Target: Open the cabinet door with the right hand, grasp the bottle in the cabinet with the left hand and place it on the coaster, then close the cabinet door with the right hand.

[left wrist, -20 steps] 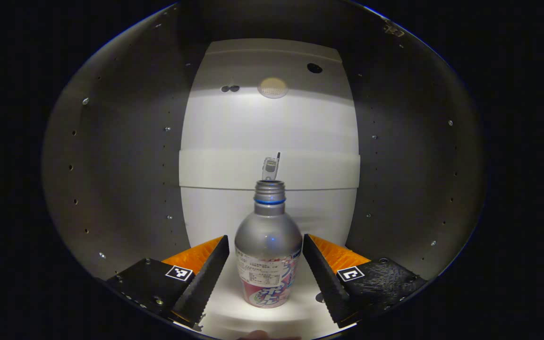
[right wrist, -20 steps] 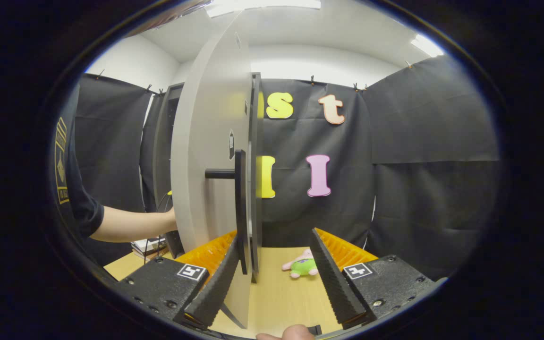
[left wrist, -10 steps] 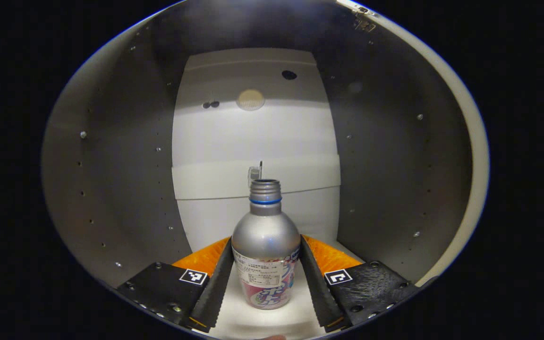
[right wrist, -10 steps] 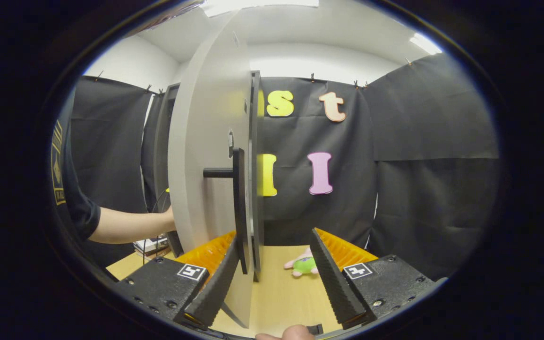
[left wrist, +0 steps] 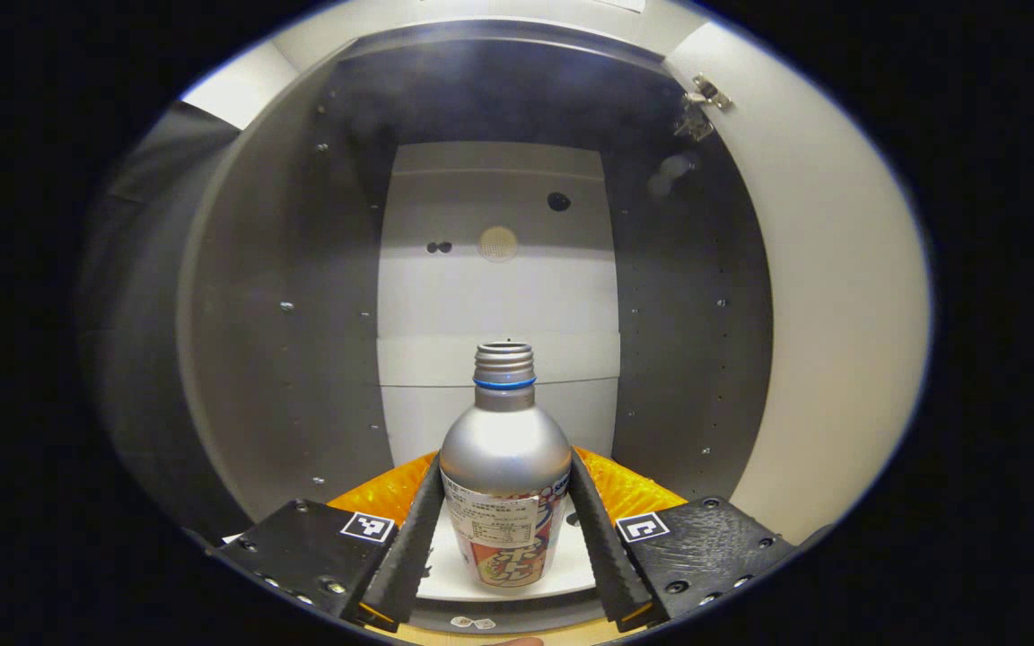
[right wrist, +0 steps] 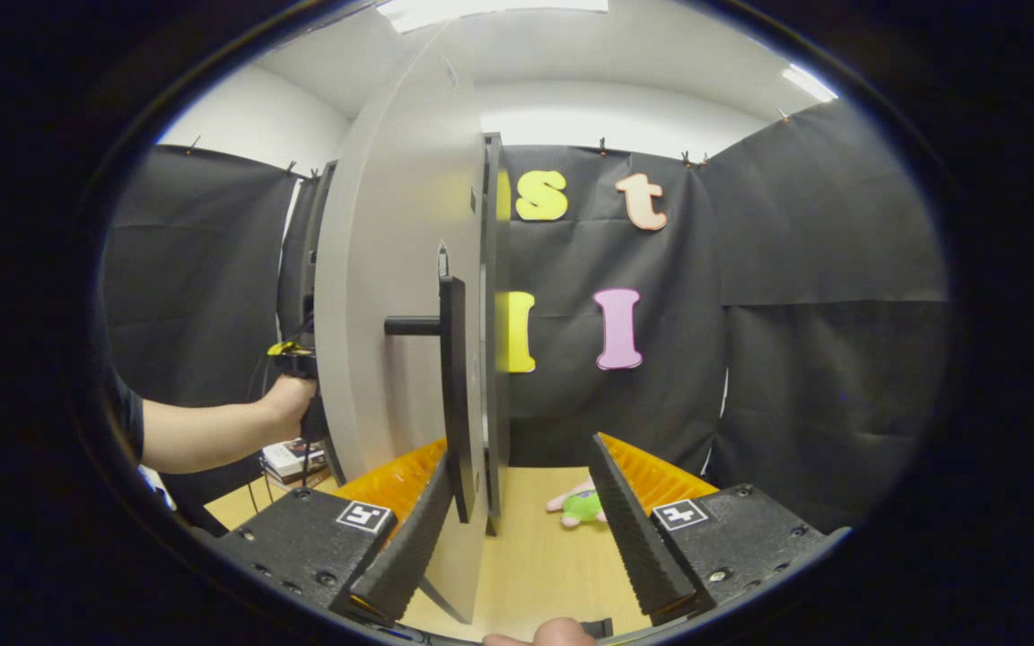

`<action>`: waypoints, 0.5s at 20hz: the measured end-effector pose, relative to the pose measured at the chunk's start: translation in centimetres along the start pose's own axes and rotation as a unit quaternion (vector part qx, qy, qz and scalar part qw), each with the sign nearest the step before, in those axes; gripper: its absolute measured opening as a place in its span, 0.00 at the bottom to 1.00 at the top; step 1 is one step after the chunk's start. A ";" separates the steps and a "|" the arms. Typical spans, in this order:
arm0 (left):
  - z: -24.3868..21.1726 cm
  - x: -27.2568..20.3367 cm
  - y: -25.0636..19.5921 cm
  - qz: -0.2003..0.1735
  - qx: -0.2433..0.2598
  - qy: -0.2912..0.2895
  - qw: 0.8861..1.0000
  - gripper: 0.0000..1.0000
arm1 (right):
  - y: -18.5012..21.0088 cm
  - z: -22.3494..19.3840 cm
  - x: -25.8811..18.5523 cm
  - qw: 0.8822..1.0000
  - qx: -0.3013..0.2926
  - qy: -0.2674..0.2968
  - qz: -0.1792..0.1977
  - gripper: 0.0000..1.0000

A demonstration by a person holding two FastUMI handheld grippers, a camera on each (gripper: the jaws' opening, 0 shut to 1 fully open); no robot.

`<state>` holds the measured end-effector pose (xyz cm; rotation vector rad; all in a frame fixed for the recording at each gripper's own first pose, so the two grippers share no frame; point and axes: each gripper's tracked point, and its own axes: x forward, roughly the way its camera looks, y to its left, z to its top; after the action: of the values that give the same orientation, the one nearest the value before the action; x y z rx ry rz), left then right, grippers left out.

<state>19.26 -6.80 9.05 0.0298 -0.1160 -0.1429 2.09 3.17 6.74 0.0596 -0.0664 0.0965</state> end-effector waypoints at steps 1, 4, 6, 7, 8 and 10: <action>0.2 -1.1 0.6 0.003 0.002 0.001 1.000 0.65 | 0.1 -0.1 0.0 1.000 0.005 0.004 0.004 0.92; 0.9 -4.5 2.0 0.014 -0.005 -0.003 1.000 0.85 | -0.1 -0.1 0.1 1.000 0.016 0.010 0.009 0.92; 0.5 -5.9 3.4 0.025 -0.016 -0.004 1.000 0.75 | 0.1 -0.1 0.0 1.000 0.017 0.010 0.011 0.92; 0.0 -6.3 4.0 0.030 -0.023 -0.001 0.999 0.75 | -0.1 0.0 0.0 1.000 0.017 0.006 0.011 0.92; -0.3 -7.1 4.6 0.035 -0.026 0.000 0.999 0.75 | 0.0 0.0 0.1 1.000 0.016 0.006 0.011 0.92; -0.4 -8.9 5.9 0.048 -0.020 -0.007 0.999 0.75 | -0.1 0.0 0.1 1.000 0.014 0.006 0.009 0.92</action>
<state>11.38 0.33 7.85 -0.0174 -0.1273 -0.0488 2.18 3.11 6.70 0.0857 -0.0538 0.1166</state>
